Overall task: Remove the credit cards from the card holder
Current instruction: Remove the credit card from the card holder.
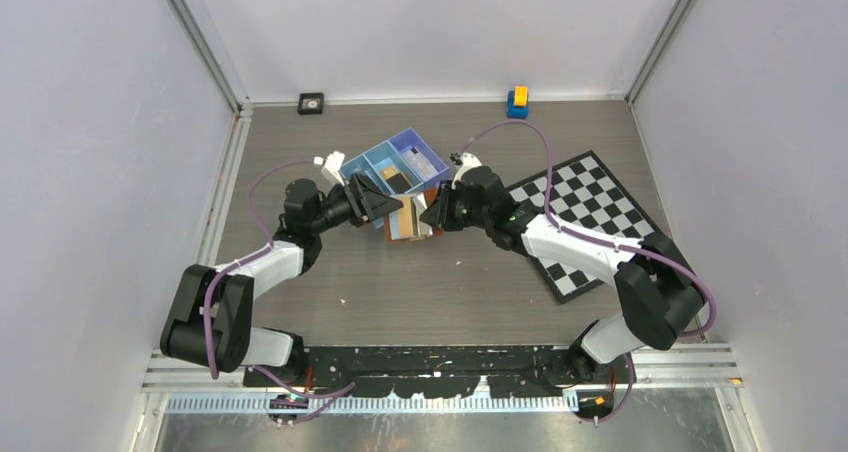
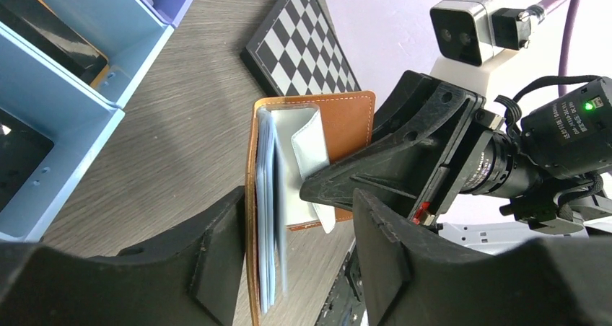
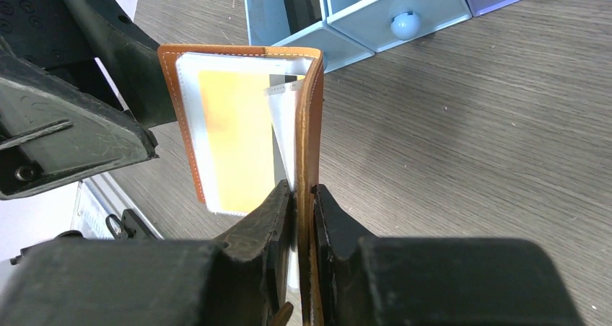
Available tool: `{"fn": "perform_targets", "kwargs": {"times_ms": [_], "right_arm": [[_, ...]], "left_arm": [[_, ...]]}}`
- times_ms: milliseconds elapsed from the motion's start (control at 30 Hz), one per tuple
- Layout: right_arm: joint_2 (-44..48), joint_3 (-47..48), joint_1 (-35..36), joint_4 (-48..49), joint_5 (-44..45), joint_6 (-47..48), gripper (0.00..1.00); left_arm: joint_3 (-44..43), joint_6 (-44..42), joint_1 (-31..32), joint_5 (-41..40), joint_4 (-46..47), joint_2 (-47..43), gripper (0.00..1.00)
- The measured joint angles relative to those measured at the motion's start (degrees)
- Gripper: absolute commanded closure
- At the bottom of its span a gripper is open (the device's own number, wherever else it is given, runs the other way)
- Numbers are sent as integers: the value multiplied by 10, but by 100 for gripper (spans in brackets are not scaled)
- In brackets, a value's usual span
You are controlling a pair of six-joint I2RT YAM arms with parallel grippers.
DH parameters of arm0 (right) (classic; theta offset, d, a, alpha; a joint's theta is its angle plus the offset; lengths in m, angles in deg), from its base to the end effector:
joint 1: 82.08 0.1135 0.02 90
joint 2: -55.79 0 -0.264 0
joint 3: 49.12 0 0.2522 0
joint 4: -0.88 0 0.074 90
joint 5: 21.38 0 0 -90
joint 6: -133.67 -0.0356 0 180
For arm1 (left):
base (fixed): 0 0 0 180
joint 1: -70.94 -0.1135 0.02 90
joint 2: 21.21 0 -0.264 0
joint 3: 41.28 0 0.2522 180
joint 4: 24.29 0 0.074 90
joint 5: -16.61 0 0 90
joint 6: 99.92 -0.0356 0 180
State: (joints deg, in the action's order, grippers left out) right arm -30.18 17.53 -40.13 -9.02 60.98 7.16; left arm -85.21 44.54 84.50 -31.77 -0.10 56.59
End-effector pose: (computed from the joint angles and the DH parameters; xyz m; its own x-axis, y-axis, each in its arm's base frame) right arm 0.2459 0.2273 0.2401 -0.7373 0.1301 -0.6629 -0.3859 0.7243 0.5714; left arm 0.2596 -0.0869 0.2141 -0.7555 -0.4435 -0.4821 0.3388 0.3653 -0.8670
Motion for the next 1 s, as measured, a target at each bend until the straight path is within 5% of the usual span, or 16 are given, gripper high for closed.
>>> {"fn": "perform_targets", "kwargs": {"times_ms": [133, 300, 400, 733, 900, 1000], "right_arm": [[0, 0, 0, -1, 2, 0, 80], [1, -1, 0, -1, 3, -1, 78], [8, -5, 0, -1, 3, -1, 75], [51, -10, -2, -40, 90, 0, 38], [76, -10, -5, -93, 176, 12, 35], [105, -11, -6, -105, 211, 23, 45]], "left_arm": [[0, 3, 3, 1, 6, 5, 46], [0, 5, 3, 3, 8, 10, 85], [0, 3, 3, 4, 8, 11, 99], [0, -7, 4, 0, 0, 16, 100], [0, -16, 4, -12, -24, 2, 100], [0, -21, 4, -14, -28, -4, 100]]}}
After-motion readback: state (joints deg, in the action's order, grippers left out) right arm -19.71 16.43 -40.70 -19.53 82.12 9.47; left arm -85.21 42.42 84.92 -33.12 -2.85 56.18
